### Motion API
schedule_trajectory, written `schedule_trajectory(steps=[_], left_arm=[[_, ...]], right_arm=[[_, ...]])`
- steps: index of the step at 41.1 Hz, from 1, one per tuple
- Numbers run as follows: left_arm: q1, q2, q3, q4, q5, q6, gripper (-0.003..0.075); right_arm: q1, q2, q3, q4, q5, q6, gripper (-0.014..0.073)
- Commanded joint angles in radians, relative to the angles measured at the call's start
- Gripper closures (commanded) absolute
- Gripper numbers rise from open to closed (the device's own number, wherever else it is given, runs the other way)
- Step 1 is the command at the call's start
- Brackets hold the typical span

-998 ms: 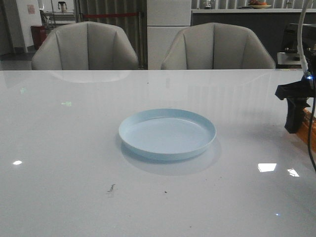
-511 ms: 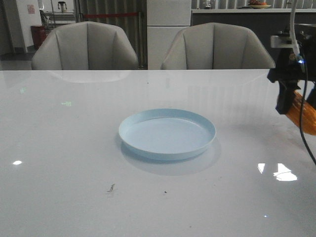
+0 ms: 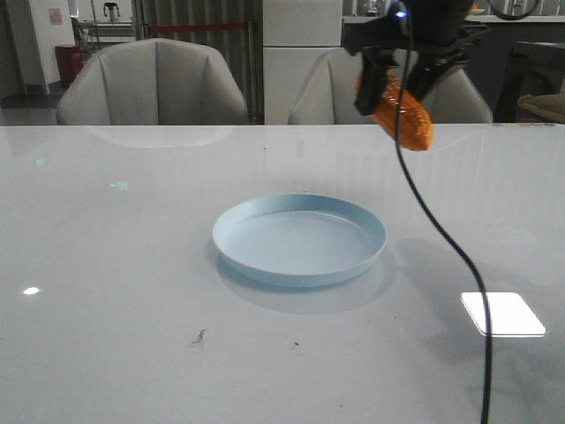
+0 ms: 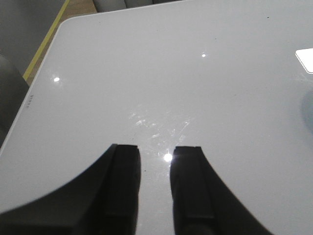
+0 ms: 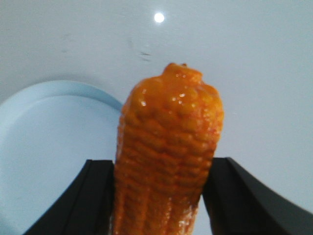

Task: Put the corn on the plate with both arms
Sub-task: 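Carry the corn over the plate and lower it onto the plate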

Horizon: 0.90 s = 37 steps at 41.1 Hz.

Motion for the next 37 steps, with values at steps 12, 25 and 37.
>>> schedule_trajectory(steps=[12,25,37], left_arm=[[0.001,-0.001,-0.029,-0.005,-0.073,-0.009,0.0466],[0.001,-0.001,-0.029,-0.005,-0.067,-0.009,0.0466],[0.001,-0.001,-0.029,-0.005,-0.067,-0.009,0.0466]], right_arm=[[0.148,0.024,-0.037,0.021,-0.044,-0.014,0.022],[0.148,0.14,-0.037,0.027,-0.044,-0.014,0.022],[0.148,0.154,-0.037,0.029,-0.029,-0.012,0.012]])
